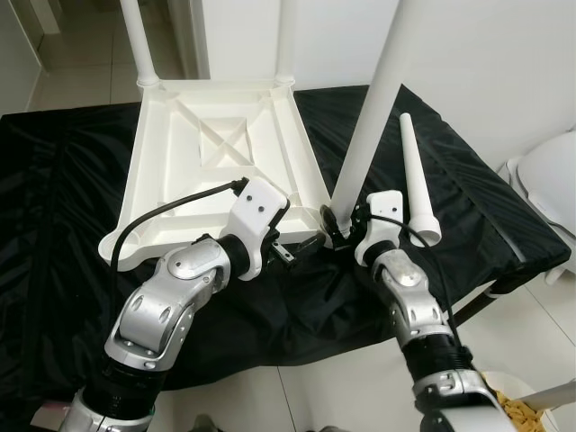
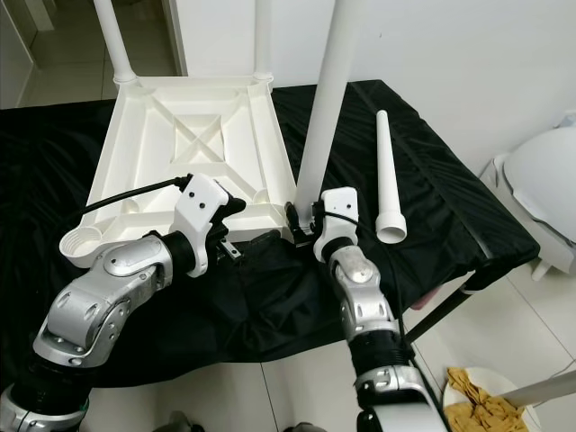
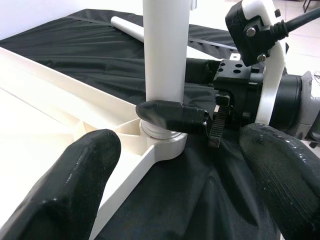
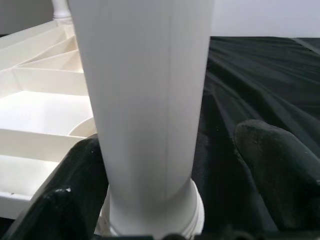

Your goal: Building children table

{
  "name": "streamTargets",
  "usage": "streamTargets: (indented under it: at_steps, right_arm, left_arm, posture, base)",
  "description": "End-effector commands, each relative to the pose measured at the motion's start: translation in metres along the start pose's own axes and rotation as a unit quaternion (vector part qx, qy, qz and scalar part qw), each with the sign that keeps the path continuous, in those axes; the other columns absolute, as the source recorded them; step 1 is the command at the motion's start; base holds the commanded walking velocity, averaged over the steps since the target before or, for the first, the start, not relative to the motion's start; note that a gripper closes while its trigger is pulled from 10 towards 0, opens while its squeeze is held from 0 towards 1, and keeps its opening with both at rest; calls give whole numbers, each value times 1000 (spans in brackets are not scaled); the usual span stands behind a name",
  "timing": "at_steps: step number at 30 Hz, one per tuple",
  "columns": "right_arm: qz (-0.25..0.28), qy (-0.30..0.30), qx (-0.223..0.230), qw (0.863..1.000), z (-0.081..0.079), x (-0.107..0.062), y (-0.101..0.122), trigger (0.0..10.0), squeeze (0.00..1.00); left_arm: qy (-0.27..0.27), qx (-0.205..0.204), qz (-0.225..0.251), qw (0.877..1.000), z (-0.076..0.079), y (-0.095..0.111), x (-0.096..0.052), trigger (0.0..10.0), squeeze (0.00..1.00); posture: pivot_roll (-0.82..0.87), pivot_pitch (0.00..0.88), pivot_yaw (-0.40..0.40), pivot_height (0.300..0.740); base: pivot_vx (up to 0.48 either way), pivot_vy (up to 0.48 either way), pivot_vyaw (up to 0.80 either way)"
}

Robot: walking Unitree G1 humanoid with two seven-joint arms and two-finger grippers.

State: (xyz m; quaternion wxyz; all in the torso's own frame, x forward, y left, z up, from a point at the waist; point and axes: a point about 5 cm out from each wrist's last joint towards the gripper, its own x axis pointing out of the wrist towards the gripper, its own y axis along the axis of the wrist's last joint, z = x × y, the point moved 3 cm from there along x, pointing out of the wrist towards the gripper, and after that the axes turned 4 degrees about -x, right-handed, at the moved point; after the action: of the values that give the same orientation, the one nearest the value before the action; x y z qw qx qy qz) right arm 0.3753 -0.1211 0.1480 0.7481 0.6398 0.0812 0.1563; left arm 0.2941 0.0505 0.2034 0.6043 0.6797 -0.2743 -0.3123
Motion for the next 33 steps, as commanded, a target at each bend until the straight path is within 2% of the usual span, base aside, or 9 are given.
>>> streamTargets:
  at_steps: [1,3,5,10,21,22,23,24,33]
  right_arm:
    - [-6,12,7,1000,3,0,-3,10000,0]
    - [-12,81,-9,997,1,6,-4,10000,0]
    - [-12,81,-9,997,1,6,-4,10000,0]
    - [-27,181,-36,982,-1,13,-4,10000,0]
    - [-37,227,-51,972,2,15,-3,10000,0]
    - [-39,235,-50,970,4,15,-3,4000,0]
    - [-39,235,-50,970,4,15,-3,4000,0]
    - [-41,243,-49,968,6,14,-4,0,0]
    - [-43,239,-25,970,9,10,-11,0,0]
  left_arm:
    - [6,3,-5,1000,-1,-3,0,10000,0]
    - [6,5,-4,1000,-1,-2,0,10000,0]
    - [6,5,-4,1000,-1,-2,0,10000,0]
    - [10,8,-3,1000,-4,1,-1,10000,0]
    - [14,7,-3,1000,-5,2,-2,10000,0]
    - [15,7,-3,1000,-5,2,-3,10000,0]
    - [15,7,-3,1000,-5,2,-3,10000,0]
    - [16,7,-3,1000,-6,2,-4,10000,0]
    - [15,7,-9,1000,-4,-1,-5,10000,0]
  posture:
    - [-38,33,-35,740]
    - [-31,29,-30,740]
    - [-31,29,-30,740]
    - [-20,33,-22,740]
    - [-10,39,-24,740]
    - [-6,41,-25,740]
    - [-6,41,-25,740]
    - [-2,43,-26,740]
    - [-6,44,-21,740]
  base:
    - [0,0,0]
    - [0,0,0]
    - [0,0,0]
    - [0,0,0]
    - [0,0,0]
    - [0,0,0]
    - [0,0,0]
    - [0,0,0]
    - [0,0,0]
